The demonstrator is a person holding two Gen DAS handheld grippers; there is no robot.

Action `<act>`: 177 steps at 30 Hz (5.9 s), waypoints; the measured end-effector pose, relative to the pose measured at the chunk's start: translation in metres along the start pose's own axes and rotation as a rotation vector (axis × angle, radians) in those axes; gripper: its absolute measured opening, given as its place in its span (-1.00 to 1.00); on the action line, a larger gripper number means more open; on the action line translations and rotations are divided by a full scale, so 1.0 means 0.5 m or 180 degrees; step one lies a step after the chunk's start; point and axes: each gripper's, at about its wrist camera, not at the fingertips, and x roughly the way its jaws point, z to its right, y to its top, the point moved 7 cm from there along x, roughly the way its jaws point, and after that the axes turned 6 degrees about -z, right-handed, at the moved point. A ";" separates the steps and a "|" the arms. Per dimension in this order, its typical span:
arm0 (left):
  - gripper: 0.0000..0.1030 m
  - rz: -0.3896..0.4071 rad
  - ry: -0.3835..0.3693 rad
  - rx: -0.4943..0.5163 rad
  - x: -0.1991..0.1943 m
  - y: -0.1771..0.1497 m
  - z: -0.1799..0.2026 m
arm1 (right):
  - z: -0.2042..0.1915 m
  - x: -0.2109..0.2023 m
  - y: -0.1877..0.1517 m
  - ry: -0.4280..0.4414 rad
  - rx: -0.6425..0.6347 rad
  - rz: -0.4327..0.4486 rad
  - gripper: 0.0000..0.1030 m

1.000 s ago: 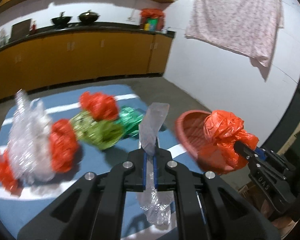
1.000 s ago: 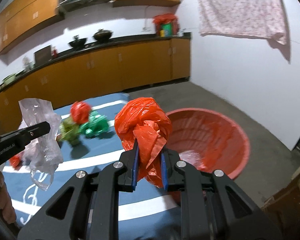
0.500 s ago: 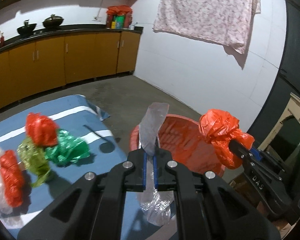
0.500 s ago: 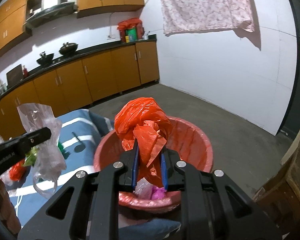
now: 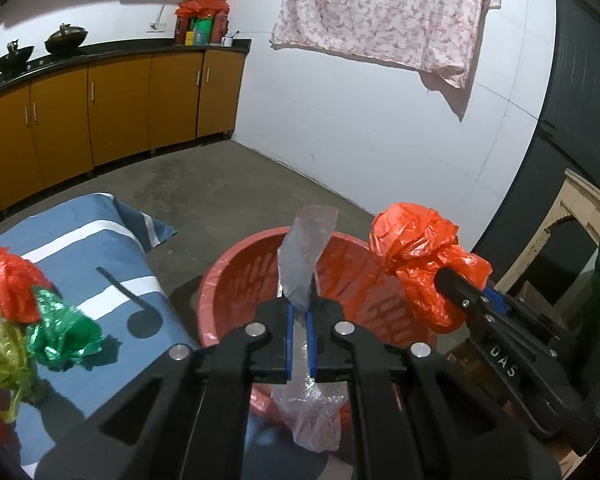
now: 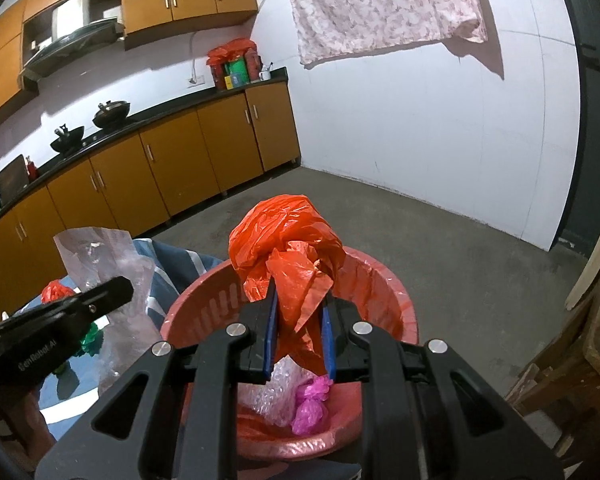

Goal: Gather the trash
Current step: 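Carry the clear and red bags over the basket and open both tools, then grasp a red bag with the left tool while the right tool grasps a yellow-green bag, then carry both bags to the basket and release them inside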

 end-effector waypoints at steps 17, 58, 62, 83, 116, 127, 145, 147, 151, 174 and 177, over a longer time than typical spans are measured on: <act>-0.12 -0.0091 -0.0041 -0.0113 0.086 0.005 -0.006 | 0.021 0.054 0.008 0.0036 0.0124 -0.0040 -0.36; 0.92 0.0481 0.2666 -0.1203 -0.592 -0.366 -0.534 | -0.454 -0.076 -0.148 0.1080 -0.1061 -0.0259 0.55; 0.92 0.0436 0.2637 -0.1504 -0.611 -0.408 -0.596 | -0.515 -0.054 -0.172 0.1161 -0.1120 -0.0421 0.45; 0.22 0.0057 0.2163 -0.1953 -0.521 -0.451 -0.699 | -0.611 0.036 -0.213 0.1138 -0.1328 -0.0774 -0.14; -0.72 0.0602 0.2200 -0.1789 -0.675 -0.394 -0.607 | -0.559 -0.122 -0.122 0.1451 -0.1272 -0.0316 -0.94; -0.72 0.0814 0.1853 -0.1403 -0.655 -0.274 -0.480 | -0.467 -0.159 -0.066 0.1175 -0.1242 0.0040 -0.94; -0.72 0.0656 0.1144 -0.0937 -0.448 -0.138 -0.306 | -0.242 -0.153 0.005 0.0471 -0.0762 0.0266 -0.94; -0.72 0.0638 0.1080 -0.0901 -0.426 -0.126 -0.290 | -0.224 -0.147 0.010 0.0417 -0.0717 0.0266 -0.94; -0.72 0.0602 0.0973 -0.0849 -0.389 -0.112 -0.262 | -0.189 -0.136 0.014 0.0313 -0.0653 0.0270 -0.94; -0.72 0.0266 0.0307 -0.0454 -0.125 -0.026 -0.084 | -0.019 -0.066 0.040 -0.0199 -0.0141 0.0249 -0.94; -0.72 0.0215 0.0251 -0.0418 -0.095 -0.023 -0.070 | -0.007 -0.053 0.037 -0.0218 -0.0092 0.0226 -0.94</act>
